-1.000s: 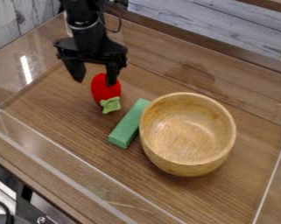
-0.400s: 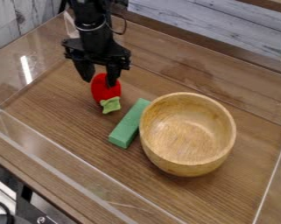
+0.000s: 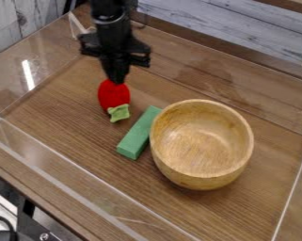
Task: Move the red object to the right side of the table
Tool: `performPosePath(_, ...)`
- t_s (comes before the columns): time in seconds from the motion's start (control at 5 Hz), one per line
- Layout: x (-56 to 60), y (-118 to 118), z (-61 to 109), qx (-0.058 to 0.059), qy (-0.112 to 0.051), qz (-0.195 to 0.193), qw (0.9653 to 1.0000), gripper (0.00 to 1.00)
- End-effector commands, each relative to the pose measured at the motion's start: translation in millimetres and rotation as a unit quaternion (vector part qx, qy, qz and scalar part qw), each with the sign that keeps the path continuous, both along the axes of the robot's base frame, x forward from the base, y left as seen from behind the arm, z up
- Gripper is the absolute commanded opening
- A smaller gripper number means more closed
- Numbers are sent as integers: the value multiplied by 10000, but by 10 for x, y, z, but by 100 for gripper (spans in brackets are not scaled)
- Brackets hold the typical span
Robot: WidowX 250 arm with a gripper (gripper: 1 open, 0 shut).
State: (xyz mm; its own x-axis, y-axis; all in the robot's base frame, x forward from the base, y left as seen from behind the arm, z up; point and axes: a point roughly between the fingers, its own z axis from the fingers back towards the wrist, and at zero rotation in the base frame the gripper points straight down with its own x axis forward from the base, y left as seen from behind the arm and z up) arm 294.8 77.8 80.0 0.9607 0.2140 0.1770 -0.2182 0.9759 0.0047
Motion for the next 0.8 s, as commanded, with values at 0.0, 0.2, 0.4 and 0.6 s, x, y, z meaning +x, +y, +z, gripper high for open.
performPosePath(0.0,251,-252,400,-24,-508,-182,9985,0)
performPosePath(0.2,219,-238,258,44,-391,-262,9989,100)
performPosePath(0.4,144,-31,221,105,-305,162,9993,100)
performPosePath(0.6,84,235,160,184,-227,635,9976,100)
